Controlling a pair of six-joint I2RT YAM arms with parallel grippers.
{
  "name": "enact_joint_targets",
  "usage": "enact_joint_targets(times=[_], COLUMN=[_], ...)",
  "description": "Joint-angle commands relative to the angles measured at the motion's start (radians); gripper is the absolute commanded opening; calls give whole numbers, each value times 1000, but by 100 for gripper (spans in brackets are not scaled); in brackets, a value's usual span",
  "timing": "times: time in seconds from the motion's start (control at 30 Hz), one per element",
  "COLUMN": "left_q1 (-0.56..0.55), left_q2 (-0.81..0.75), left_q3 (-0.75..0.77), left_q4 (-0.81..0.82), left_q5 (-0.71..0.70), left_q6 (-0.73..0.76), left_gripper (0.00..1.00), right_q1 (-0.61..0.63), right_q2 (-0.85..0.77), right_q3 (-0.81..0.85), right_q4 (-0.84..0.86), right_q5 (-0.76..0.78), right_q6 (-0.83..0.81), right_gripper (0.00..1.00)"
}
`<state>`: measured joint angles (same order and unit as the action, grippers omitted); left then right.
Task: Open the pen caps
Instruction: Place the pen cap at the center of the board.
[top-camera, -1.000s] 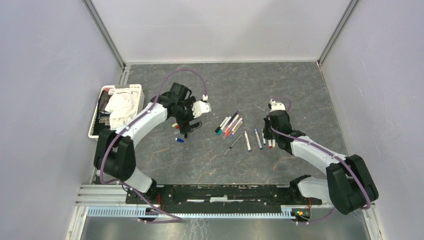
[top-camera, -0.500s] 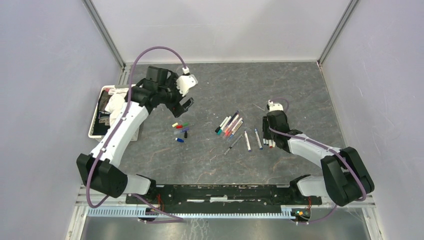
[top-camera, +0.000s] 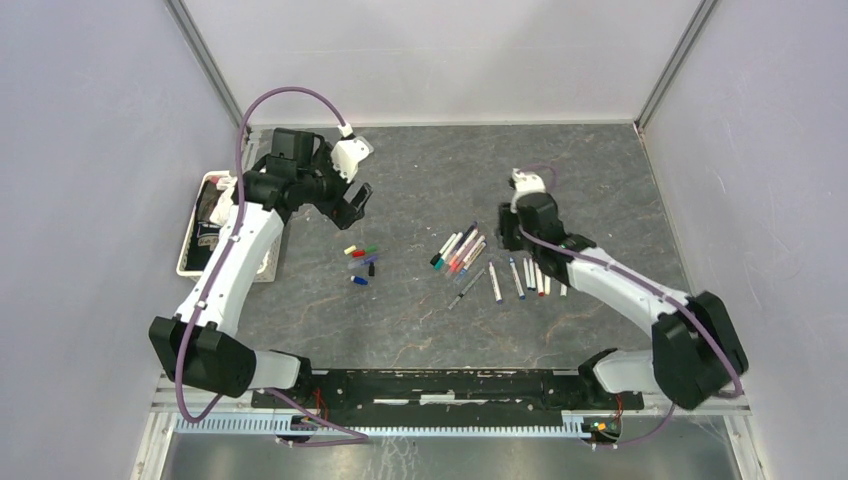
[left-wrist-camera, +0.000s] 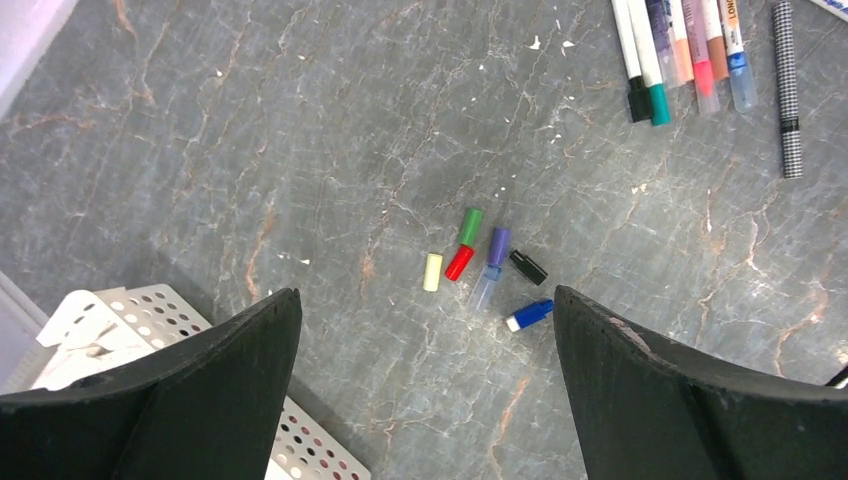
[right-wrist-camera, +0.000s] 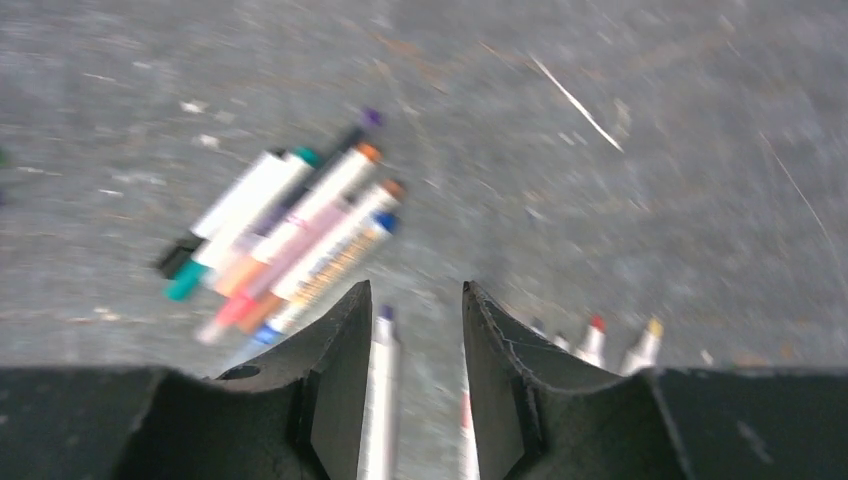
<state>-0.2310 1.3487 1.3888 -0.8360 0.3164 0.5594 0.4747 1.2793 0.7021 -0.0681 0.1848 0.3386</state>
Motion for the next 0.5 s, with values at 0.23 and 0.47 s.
enact_joint_targets(times=[0.23, 0.47], left_q1=[27, 32], left_q2=[-42, -59], left_q3=[-62, -100], left_q4=[-40, -49], left_q5=[85, 95], left_q6=[-54, -21], left_gripper=[100, 100], right_q1=[197, 224], right_q2=[443, 574], right_q3=[510, 574], right_q4=[-165, -171], right_q5=[-54, -93], right_q6=[-2, 32], right_gripper=[46, 46])
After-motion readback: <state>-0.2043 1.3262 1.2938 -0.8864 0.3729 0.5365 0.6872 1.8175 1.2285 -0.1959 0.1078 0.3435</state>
